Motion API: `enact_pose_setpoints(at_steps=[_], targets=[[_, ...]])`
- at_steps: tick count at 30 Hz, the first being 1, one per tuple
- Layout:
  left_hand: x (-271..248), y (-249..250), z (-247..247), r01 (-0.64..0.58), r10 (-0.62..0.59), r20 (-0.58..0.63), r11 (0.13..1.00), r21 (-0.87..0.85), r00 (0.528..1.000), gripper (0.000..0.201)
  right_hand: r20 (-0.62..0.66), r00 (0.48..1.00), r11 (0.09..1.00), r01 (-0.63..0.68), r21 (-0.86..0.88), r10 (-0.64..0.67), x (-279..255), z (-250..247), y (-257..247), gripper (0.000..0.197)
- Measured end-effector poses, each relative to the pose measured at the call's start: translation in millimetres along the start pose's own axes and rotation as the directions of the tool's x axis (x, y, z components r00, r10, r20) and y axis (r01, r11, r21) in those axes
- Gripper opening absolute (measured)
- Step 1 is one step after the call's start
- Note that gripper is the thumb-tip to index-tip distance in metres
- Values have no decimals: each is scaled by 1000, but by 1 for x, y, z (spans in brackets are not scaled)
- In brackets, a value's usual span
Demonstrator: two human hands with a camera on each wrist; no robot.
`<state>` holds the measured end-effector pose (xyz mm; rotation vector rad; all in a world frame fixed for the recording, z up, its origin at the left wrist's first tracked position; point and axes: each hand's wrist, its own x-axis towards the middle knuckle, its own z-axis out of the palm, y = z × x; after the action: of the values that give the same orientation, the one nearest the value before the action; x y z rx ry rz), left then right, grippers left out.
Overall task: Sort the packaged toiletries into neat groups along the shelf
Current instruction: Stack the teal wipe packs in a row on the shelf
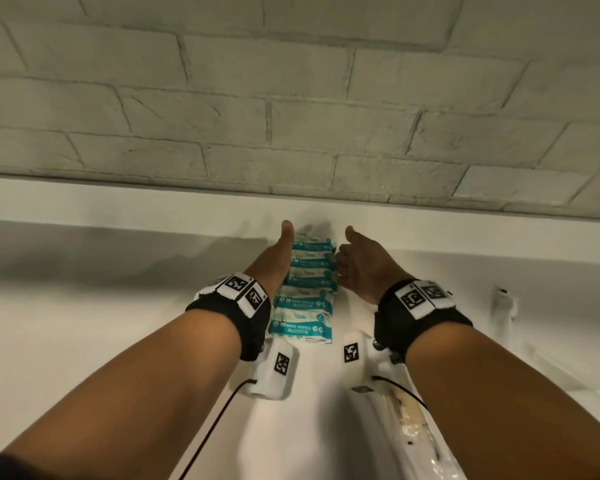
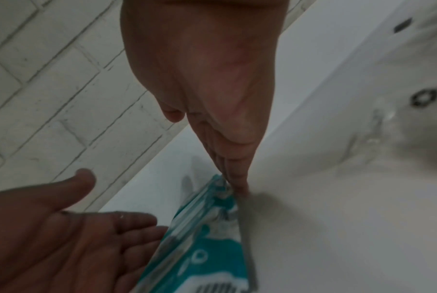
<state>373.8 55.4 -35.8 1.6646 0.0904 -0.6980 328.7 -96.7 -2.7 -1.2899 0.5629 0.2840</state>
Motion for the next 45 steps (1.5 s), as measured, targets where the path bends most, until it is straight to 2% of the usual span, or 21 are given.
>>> enact_pose_setpoints(at_steps=[4, 5, 8, 10, 12, 16, 20, 24, 27, 29, 31, 32, 33, 34, 35, 36, 37, 38, 40, 43, 45], targets=[[-1, 1, -1, 1, -1, -25, 1000, -19, 1000, 111, -12, 1000, 999, 10, -33, -11, 2, 3, 3, 57], [-14, 7, 1, 15, -16, -43, 1000, -27, 999, 105, -20, 1000, 1000, 5, -27, -6, 3, 2, 2, 59], [-49, 23, 4, 45, -56, -124, 996, -83, 991, 68, -101, 995, 1000, -4, 4, 5, 4, -6, 4, 66], [-50, 18, 4, 38, -58, -173, 992, -118, 983, 61, -119, 993, 1000, -20, 0, 20, 0, -7, 10, 69], [-54, 14, 7, 37, -58, -150, 989, -140, 987, 66, -66, 997, 998, -36, 41, 38, 0, -4, 15, 74], [-53, 4, 11, 37, -63, -139, 983, -180, 988, 100, -82, 996, 997, -42, 58, 46, -12, 6, 16, 64], [-76, 7, 10, -2, -37, -164, 972, -234, 986, 76, -126, 990, 996, -61, 62, 69, -16, -6, 18, 67], [-80, -5, 11, -9, -32, -112, 937, -349, 993, 81, -30, 996, 980, -79, 181, 86, -22, -6, 25, 73], [-79, -9, 17, -25, -9, -80, 912, -410, 997, 68, -26, 997, 972, -63, 226, 71, -26, 2, 27, 69], [-86, -4, 21, -33, -10, -105, 916, -399, 994, 70, -48, 998, 989, -34, 146, 42, -35, 1, 26, 66], [-90, -5, 20, -67, 29, -115, 935, -347, 993, 81, 46, 998, 991, 39, -127, -33, -49, -4, 27, 57], [-90, -6, 19, -72, 38, -102, 931, -358, 994, 83, 152, 987, 953, 97, -287, -55, -55, -5, 29, 57], [-90, -7, 17, -77, 44, -96, 925, -372, 994, 84, 251, 967, 858, 168, -486, -47, -62, -4, 32, 68], [-88, -10, 15, -78, 44, -98, 920, -385, 994, 84, 293, 956, 660, 242, -711, -35, -65, -3, 35, 83], [-85, -12, 15, -76, 38, -104, 919, -386, 994, 82, 279, 960, 378, 273, -885, -39, -65, -2, 39, 97], [-83, -14, 16, -66, 30, -98, 920, -386, 995, 82, 267, 959, 125, 277, -953, -92, -65, 1, 42, 102], [-82, -15, 18, -56, 28, -77, 921, -386, 997, 86, 267, 954, -25, 266, -964, -136, -63, 4, 44, 101], [-79, -17, 19, -44, 25, -53, 921, -388, 998, 90, 259, 953, -78, 249, -965, -158, -60, 4, 45, 94], [-77, -19, 21, -30, 24, -20, 923, -384, 1000, 94, 244, 956, -91, 232, -969, -162, -54, 5, 48, 77], [-77, -17, 20, -24, 23, -7, 920, -391, 1000, 93, 261, 951, -103, 246, -964, -166, -52, 5, 51, 74], [-72, -20, 18, -23, 18, -15, 924, -381, 1000, 89, 273, 949, -62, 267, -962, -157, -53, 3, 52, 75]])
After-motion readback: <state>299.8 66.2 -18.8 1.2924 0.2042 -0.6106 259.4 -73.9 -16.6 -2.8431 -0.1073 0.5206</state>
